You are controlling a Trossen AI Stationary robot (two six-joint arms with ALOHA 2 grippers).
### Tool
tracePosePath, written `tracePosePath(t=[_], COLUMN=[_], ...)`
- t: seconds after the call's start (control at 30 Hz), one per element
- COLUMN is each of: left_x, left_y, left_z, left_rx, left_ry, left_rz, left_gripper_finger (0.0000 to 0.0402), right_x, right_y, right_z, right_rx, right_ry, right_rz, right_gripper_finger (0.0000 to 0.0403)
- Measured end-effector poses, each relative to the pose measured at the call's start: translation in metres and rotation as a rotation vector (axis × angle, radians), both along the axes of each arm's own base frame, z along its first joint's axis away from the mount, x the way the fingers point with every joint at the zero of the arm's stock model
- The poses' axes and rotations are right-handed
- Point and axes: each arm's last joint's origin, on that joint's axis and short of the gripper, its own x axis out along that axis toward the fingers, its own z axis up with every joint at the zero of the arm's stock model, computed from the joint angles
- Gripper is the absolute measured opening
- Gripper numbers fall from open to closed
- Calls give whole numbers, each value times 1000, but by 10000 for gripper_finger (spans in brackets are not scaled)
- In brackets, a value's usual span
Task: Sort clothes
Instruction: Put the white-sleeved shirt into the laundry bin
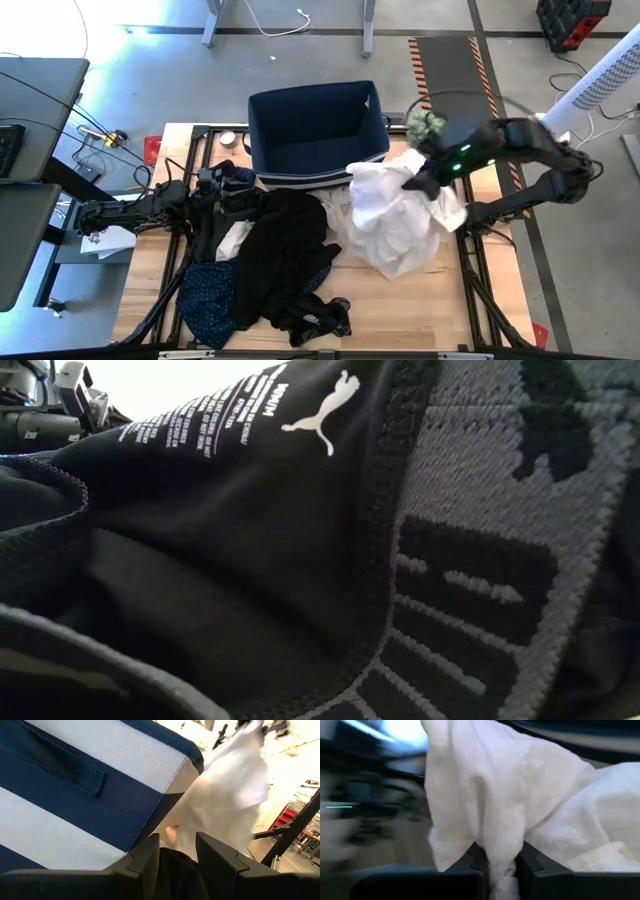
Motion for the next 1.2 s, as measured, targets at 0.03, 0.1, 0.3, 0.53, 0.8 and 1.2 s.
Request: tracePosePath(t=[0.03, 0.1, 0.3, 0.53, 0.8, 1.2], left_x=[0, 0, 0, 0, 0, 0], left_y=[0, 0, 0, 0, 0, 0], left_z=[0, 0, 0, 0, 0, 0], left_rx=[0, 0, 0, 0, 0, 0], left_ry=[0, 0, 0, -1, 0, 0], left_rz=[0, 0, 0, 0, 0, 4], left_gripper_finger=[126, 126, 126, 126, 126, 126], right_x=[-2, -4, 7, 39, 75, 162], right_y=[1, 2, -4, -45, -115, -170], right_z=[13, 40, 119, 168, 156, 62], right_rx=[19, 15, -359, -732, -865, -648], right_ry=[-77, -256, -854, -1171, -1197, -718], right_rz=[17, 41, 35, -236, -442, -192], right_gripper_finger=[32, 32, 32, 31, 31, 31])
